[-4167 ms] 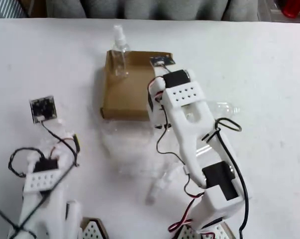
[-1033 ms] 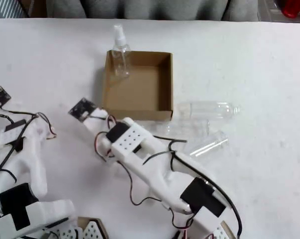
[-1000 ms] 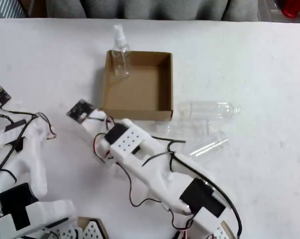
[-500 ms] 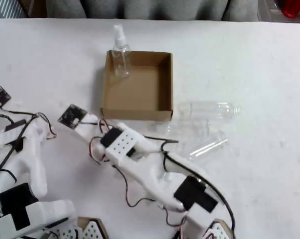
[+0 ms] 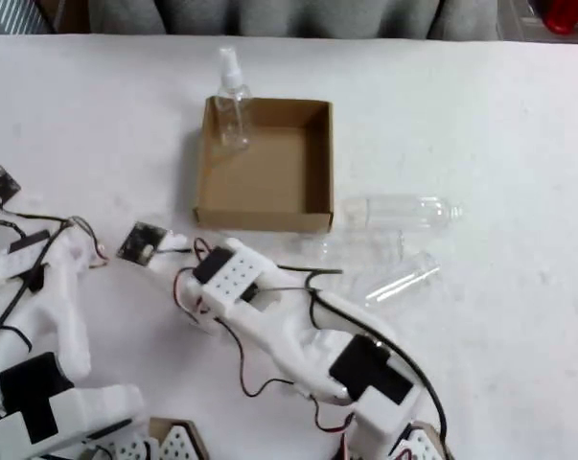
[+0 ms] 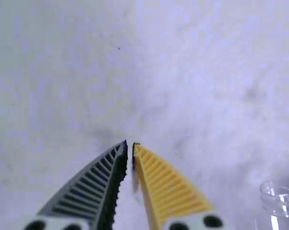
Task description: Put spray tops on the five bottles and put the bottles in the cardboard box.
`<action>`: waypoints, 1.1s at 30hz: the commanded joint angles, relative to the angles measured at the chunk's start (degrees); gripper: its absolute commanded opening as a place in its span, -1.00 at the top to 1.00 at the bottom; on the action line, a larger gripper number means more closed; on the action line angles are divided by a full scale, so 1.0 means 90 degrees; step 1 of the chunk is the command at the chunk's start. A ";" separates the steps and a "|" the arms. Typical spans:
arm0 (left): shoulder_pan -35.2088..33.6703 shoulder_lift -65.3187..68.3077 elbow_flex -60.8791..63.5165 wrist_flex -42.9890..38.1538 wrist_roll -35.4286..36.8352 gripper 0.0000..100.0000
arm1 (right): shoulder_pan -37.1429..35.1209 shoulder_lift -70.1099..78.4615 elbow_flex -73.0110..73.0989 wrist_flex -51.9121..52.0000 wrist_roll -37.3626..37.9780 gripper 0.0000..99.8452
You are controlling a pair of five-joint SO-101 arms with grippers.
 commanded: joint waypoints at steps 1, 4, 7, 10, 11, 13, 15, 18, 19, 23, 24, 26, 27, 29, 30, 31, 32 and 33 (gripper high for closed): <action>-0.0024 0.0005 -0.0371 0.0020 0.0049 0.95 | 0.0181 -0.0796 -0.0039 0.0503 0.0068 0.97; -0.0024 0.0005 -0.0371 0.0020 0.0049 0.95 | 0.0376 -0.1304 -0.0039 0.1138 0.0078 0.97; -0.0024 0.0005 -0.0371 0.0020 0.0049 0.95 | 0.0757 -0.1851 -0.0049 0.1880 0.0117 0.97; -0.0024 0.0005 -0.0371 0.0020 0.0049 0.95 | 0.1284 -0.2427 -0.0049 0.2554 0.0127 0.97; -0.0015 0.0005 -0.0371 0.0020 0.0049 0.95 | 0.1519 -0.2574 -0.0049 0.2720 0.0127 0.97; -0.0015 0.0005 -0.0371 0.0020 0.0049 0.95 | 0.2017 -0.2867 -0.0049 0.3013 0.0127 0.97; -0.0015 0.0005 -0.0371 0.0020 0.0049 0.95 | 0.2574 -0.3140 -0.0039 0.3326 0.0332 0.97; -0.0015 0.0005 -0.0371 0.0020 0.0049 0.95 | 0.3492 -0.3404 -0.0029 0.3941 0.1114 0.97; -0.0015 0.0005 -0.0371 0.0020 0.0049 0.95 | 0.3814 -0.3463 -0.0029 0.4137 0.1368 0.97; -0.0015 0.0005 -0.0371 0.0020 0.0039 0.95 | 0.5407 -0.3600 -0.0010 0.4576 0.2696 0.97; -0.0005 0.0005 -0.0371 0.0020 0.0039 0.95 | 0.5827 -0.3580 0.0039 0.4576 0.3018 0.97; -0.0005 0.0005 -0.0371 0.0020 0.0039 0.95 | 0.6598 -0.3541 0.0156 0.4576 0.3702 0.96; -0.0005 0.0005 -0.0371 0.0020 0.0039 0.95 | 0.6921 -0.3551 0.0225 0.4567 0.4034 0.96; -0.0005 0.0005 -0.0371 0.0020 0.0039 0.95 | 0.7624 -0.3590 0.0400 0.4537 0.4737 0.96; -0.0005 0.0005 -0.0371 0.0020 0.0039 0.95 | 0.7946 -0.3590 0.0440 0.4527 0.5050 0.96; -0.0005 0.0005 -0.0371 0.0020 0.0039 0.95 | 0.8288 -0.3570 0.0469 0.4527 0.5363 0.96; -0.0005 0.0005 -0.0371 0.0020 0.0039 0.95 | 0.8630 -0.3541 0.0479 0.4459 0.5656 0.96; -0.0005 0.0005 -0.0371 0.0020 0.0039 0.95 | 0.8962 -0.3531 0.0488 0.4361 0.5929 0.96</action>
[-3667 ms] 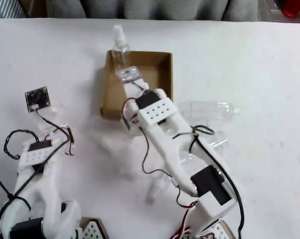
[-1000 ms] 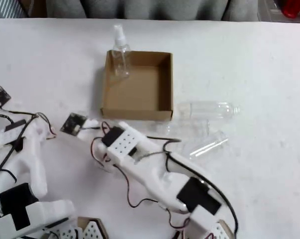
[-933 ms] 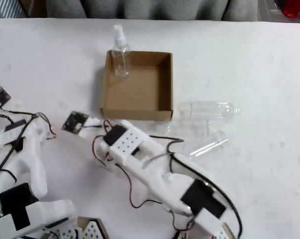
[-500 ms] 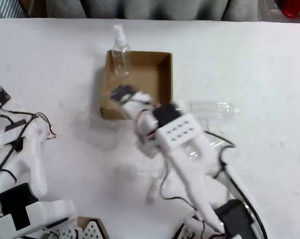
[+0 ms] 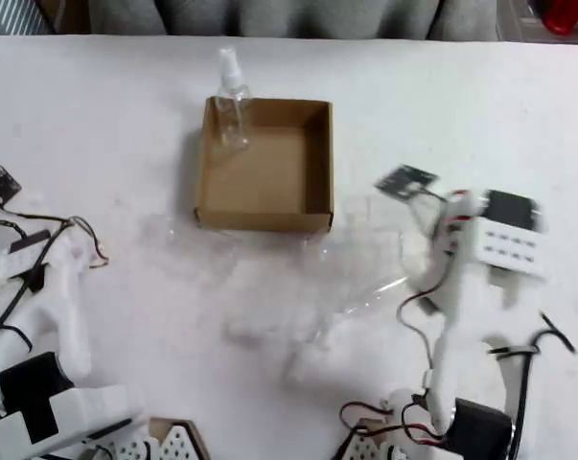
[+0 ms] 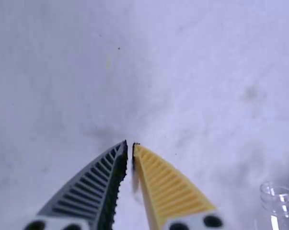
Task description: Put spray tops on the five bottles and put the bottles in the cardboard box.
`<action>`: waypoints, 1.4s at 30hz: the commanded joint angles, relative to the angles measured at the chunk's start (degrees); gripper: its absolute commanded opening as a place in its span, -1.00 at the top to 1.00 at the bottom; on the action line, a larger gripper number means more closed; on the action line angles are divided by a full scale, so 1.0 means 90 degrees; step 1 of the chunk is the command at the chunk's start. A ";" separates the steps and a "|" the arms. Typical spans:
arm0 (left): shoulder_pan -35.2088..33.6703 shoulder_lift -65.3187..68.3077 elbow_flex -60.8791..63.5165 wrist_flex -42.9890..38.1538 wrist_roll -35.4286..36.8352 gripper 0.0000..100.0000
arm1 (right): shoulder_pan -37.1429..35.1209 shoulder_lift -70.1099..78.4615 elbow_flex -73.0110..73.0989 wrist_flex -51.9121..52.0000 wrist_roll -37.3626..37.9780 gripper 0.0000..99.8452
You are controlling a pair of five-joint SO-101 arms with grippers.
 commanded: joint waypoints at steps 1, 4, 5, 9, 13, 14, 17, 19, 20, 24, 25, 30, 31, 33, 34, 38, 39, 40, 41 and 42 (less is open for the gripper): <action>-0.0005 0.0005 -0.0361 0.0020 0.0039 0.95 | 0.1304 -0.0161 -0.0020 -0.0151 0.1104 0.96; -0.0005 0.0015 -0.0361 0.0020 0.0039 0.95 | 0.2134 -0.0161 0.0215 -0.0601 0.1768 0.96; -0.0005 0.0015 -0.0361 0.0020 0.0039 0.95 | 0.2359 -0.0161 0.0342 -0.0767 0.1963 0.96; -0.0005 0.0015 -0.0361 0.0020 0.0039 0.95 | 0.2984 -0.0161 0.0928 -0.1578 0.2462 0.96; -0.0005 0.0015 -0.0361 0.0020 0.0039 0.95 | 0.3336 -0.0161 0.1563 -0.2515 0.2628 0.96; -0.0005 0.0015 -0.0361 0.0020 0.0039 0.95 | 0.3404 -0.0161 0.1729 -0.2720 0.2667 0.96; -0.0005 0.0015 -0.0361 0.0020 0.0039 0.95 | 0.3482 -0.0161 0.2120 -0.3170 0.2745 0.91; -0.0005 0.0015 -0.0352 0.0020 0.0039 0.95 | 0.3492 -0.0161 0.2237 -0.3336 0.2716 0.79; -0.0005 0.0015 -0.0352 0.0020 0.0039 0.95 | 0.3492 -0.0161 0.2256 -0.3375 0.2716 0.71; -0.0005 0.0015 -0.0352 0.0020 0.0039 0.95 | 0.3492 -0.0171 0.2217 -0.3375 0.2706 0.47; -0.0005 0.0015 -0.0352 0.0020 0.0039 0.95 | 0.3492 -0.0200 0.2208 -0.3375 0.2706 0.44; -0.0005 0.0015 -0.0313 0.0020 0.0039 0.95 | 0.3492 -0.0230 0.2071 -0.3267 0.2608 0.55; -0.0005 0.0015 -0.0313 0.0020 0.0039 0.95 | 0.3512 -0.0230 0.2022 -0.3199 0.2422 0.59; -0.0005 0.0015 -0.0313 0.0020 0.0039 0.95 | 0.3551 -0.0230 0.1885 -0.3004 0.1895 0.69; 0.0005 0.0015 -0.0313 0.0020 0.0039 0.95 | 0.3551 -0.0230 0.1817 -0.2886 0.1612 0.74; 0.0093 0.0015 -0.0293 -0.0088 -0.0098 0.95 | 0.3560 -0.0230 0.1719 -0.2437 0.0664 0.92; 0.0093 0.0015 -0.0293 -0.0088 -0.0215 0.95 | 0.3570 -0.0230 0.1729 -0.2369 0.0479 0.95; 0.0093 0.0015 -0.0293 -0.0088 -0.0274 0.95 | 0.3590 -0.0230 0.1729 -0.2330 0.0274 0.97; 0.0093 0.0015 -0.0293 -0.0088 -0.0293 0.96 | 0.3678 -0.0230 0.1748 -0.2330 0.0088 0.97; 0.0093 0.0015 -0.0293 -0.0088 -0.0283 0.96 | 0.3795 -0.0230 0.1748 -0.2349 -0.0098 0.97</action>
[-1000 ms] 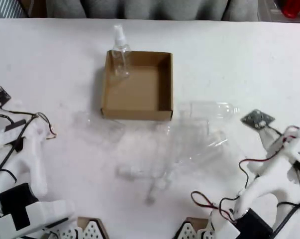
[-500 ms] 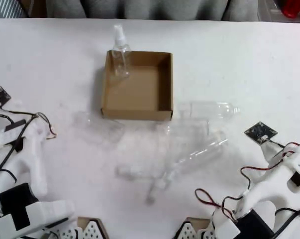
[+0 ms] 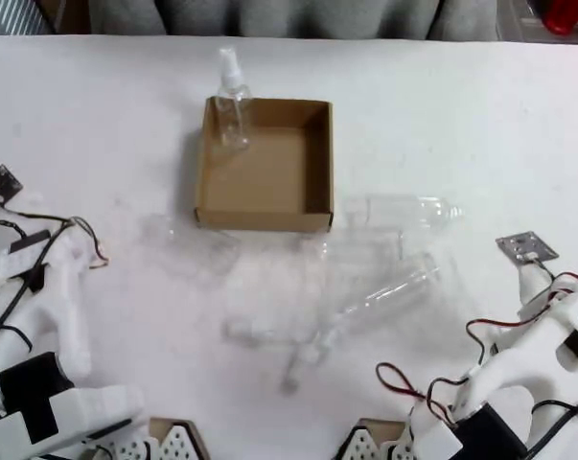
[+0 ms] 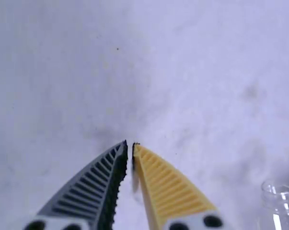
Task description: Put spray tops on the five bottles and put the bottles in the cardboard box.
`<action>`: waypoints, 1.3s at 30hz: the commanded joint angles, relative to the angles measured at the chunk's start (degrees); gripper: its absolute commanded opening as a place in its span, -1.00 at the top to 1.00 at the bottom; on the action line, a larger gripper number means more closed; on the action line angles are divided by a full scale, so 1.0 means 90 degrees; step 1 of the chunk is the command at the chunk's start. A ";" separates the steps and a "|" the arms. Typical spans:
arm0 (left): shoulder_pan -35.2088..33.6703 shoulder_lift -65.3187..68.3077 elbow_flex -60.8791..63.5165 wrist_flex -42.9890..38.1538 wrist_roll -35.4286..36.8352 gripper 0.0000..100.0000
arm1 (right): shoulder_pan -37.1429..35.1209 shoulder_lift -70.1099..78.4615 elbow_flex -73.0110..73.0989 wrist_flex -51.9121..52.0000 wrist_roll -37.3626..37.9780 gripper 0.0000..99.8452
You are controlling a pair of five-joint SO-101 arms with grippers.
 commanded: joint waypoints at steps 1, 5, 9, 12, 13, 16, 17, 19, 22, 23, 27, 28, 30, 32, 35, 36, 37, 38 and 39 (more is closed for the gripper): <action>0.0093 0.0015 -0.0293 -0.0088 -0.0107 0.96 | 0.0396 -0.0210 -0.0293 0.0083 -0.0674 0.97; 0.0093 0.0015 -0.0293 -0.0088 -0.0117 0.96 | 0.0943 -0.0210 -0.0283 0.0063 -0.0879 0.97; 0.0103 0.0015 -0.0293 -0.0088 -0.0117 0.96 | 0.1275 -0.0151 -0.0029 -0.0552 -0.0928 0.97; 0.0161 0.0015 -0.0293 -0.0078 -0.0127 0.96 | 0.1265 -0.0151 0.0537 -0.1314 -0.0938 0.97; 0.0161 0.0015 -0.0293 -0.0078 -0.0127 0.96 | 0.1206 -0.0151 0.0703 -0.1558 -0.0947 0.97; 0.0161 0.0015 -0.0293 -0.0078 -0.0127 0.96 | 0.1128 -0.0151 0.1045 -0.2164 -0.1504 0.97; 0.0161 0.0015 -0.0293 -0.0078 -0.0127 0.96 | 0.1128 -0.0151 0.1114 -0.2330 -0.1661 0.97; 0.0161 0.0015 -0.0293 -0.0078 -0.0127 0.96 | 0.1079 -0.0151 0.1192 -0.2525 -0.1827 0.97; 0.0161 0.0015 -0.0293 -0.0068 -0.0127 0.96 | 0.1060 -0.0142 0.1250 -0.2711 -0.1866 0.97; 0.0161 0.0015 -0.0293 -0.0068 -0.0127 0.96 | 0.1050 -0.0142 0.1241 -0.2759 -0.1875 0.97; 0.0161 0.0015 -0.0293 -0.0068 -0.0127 0.95 | 0.0923 -0.0132 0.1241 -0.3033 -0.1875 0.97; 0.0161 0.0015 -0.0293 -0.0068 -0.0127 0.95 | 0.0894 -0.0132 0.1241 -0.3082 -0.1885 0.97; 0.0161 0.0015 -0.0293 -0.0068 -0.0127 0.95 | 0.0806 -0.0132 0.1231 -0.3121 -0.2110 0.96; 0.0161 0.0015 -0.0293 -0.0068 -0.0127 0.95 | 0.0708 -0.0132 0.1221 -0.3228 -0.2354 0.96; 0.0161 0.0015 -0.0293 -0.0068 -0.0127 0.95 | 0.0611 -0.0132 0.1231 -0.3394 -0.2510 0.96; 0.0161 0.0015 -0.0293 -0.0068 -0.0127 0.95 | 0.0611 -0.0132 0.1231 -0.3394 -0.2510 0.96; 0.0161 0.0015 -0.0293 -0.0068 -0.0127 0.95 | 0.0601 -0.0132 0.1221 -0.3394 -0.2530 0.96; 0.0161 0.0015 -0.0293 -0.0068 -0.0127 0.95 | 0.0581 -0.0142 0.1201 -0.3394 -0.2598 0.97; 0.0161 0.0015 -0.0293 -0.0068 -0.0127 0.95 | 0.0581 -0.0151 0.1201 -0.3394 -0.2667 0.97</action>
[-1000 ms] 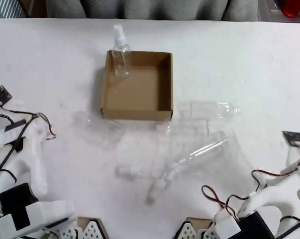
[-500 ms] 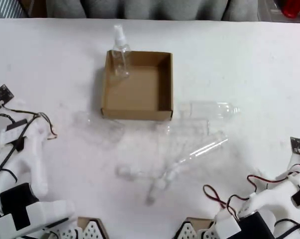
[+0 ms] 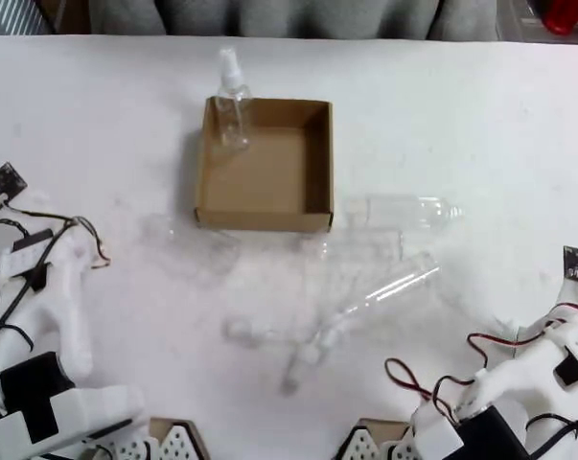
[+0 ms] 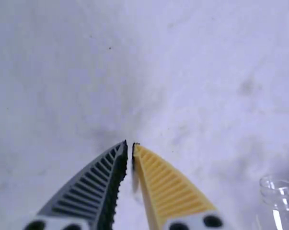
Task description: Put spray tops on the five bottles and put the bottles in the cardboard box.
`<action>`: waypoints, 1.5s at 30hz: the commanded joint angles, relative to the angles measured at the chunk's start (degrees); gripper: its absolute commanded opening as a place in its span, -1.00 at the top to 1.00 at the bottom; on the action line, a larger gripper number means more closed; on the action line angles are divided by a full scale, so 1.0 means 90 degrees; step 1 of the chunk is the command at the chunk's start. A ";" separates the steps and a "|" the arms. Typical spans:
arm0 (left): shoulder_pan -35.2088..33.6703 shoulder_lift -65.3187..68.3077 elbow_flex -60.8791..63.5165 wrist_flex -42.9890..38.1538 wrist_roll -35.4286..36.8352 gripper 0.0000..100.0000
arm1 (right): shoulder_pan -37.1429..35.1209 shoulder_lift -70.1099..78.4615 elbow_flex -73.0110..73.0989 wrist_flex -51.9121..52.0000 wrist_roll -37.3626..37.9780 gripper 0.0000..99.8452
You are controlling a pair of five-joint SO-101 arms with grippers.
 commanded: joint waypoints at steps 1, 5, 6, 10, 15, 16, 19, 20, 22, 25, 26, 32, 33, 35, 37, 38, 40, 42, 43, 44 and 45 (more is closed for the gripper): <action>0.0093 0.0015 -0.0293 -0.0068 -0.0059 0.95 | -0.0103 -0.0171 -0.0107 -0.0073 -0.0215 0.97; 0.0093 0.0015 -0.0293 -0.0068 -0.0059 0.95 | -0.0083 -0.0220 -0.0234 0.0161 -0.0459 0.96; 0.0093 0.0015 -0.0293 -0.0068 -0.0059 0.95 | -0.0073 -0.0210 -0.0332 0.0317 -0.0606 0.96; 0.0093 0.0015 -0.0293 -0.0068 -0.0068 0.95 | -0.0083 -0.0210 -0.0821 0.1138 -0.1270 0.96; 0.0093 0.0015 -0.0293 -0.0068 -0.0068 0.95 | -0.0298 -0.0210 -0.1182 0.1460 -0.2256 0.96; 0.0093 0.0015 -0.0293 -0.0068 -0.0068 0.95 | -0.0347 -0.0210 -0.1172 0.1421 -0.2403 0.96; 0.0093 0.0015 -0.0293 -0.0068 -0.0068 0.95 | -0.0405 -0.0151 -0.1153 0.1402 -0.2549 0.97; 0.0093 0.0015 -0.0293 -0.0068 -0.0068 0.95 | -0.0357 -0.0161 -0.1114 0.1392 -0.2549 0.97; 0.0093 0.0015 -0.0293 -0.0068 -0.0068 0.95 | -0.0181 -0.0210 -0.0977 0.1382 -0.2510 0.97; 0.0093 0.0015 -0.0293 -0.0078 -0.0068 0.95 | 0.0073 -0.0210 -0.0781 0.1382 -0.2012 0.97; 0.0093 0.0015 -0.0293 -0.0078 -0.0068 0.95 | 0.0181 -0.0210 -0.0723 0.1363 -0.1895 0.97; 0.0171 0.0015 -0.0293 -0.0078 -0.0107 0.95 | 0.0357 -0.0210 0.0117 0.0454 -0.1748 0.97; 0.0181 0.0015 -0.0293 -0.0088 -0.0186 0.95 | 0.0347 -0.0210 0.0215 0.0269 -0.1748 0.97; 0.0200 0.0015 -0.0293 -0.0078 -0.0293 0.96 | 0.0386 -0.0171 0.0274 -0.0103 -0.1788 0.97; 0.0200 0.0015 -0.0293 -0.0078 -0.0313 0.96 | 0.0396 -0.0151 0.0274 -0.0347 -0.1797 0.97; 0.0200 0.0015 -0.0293 -0.0068 -0.0313 0.96 | 0.0386 -0.0151 0.0274 -0.0435 -0.1797 0.97; 0.0200 0.0015 -0.0293 -0.0068 -0.0322 0.96 | 0.0317 -0.0151 0.0274 -0.0581 -0.1807 0.97; 0.0200 0.0015 -0.0293 -0.0068 -0.0322 0.96 | 0.0103 -0.0132 0.0293 -0.0747 -0.2051 0.97; 0.0200 0.0015 -0.0293 -0.0068 -0.0322 0.96 | 0.0005 -0.0093 0.0303 -0.0874 -0.2208 0.97; 0.0200 0.0015 -0.0293 -0.0068 -0.0322 0.96 | -0.0073 -0.0005 0.0283 -0.0982 -0.2325 0.97; 0.0200 0.0015 -0.0293 -0.0068 -0.0322 0.96 | -0.0142 0.0103 0.0254 -0.1070 -0.2403 0.97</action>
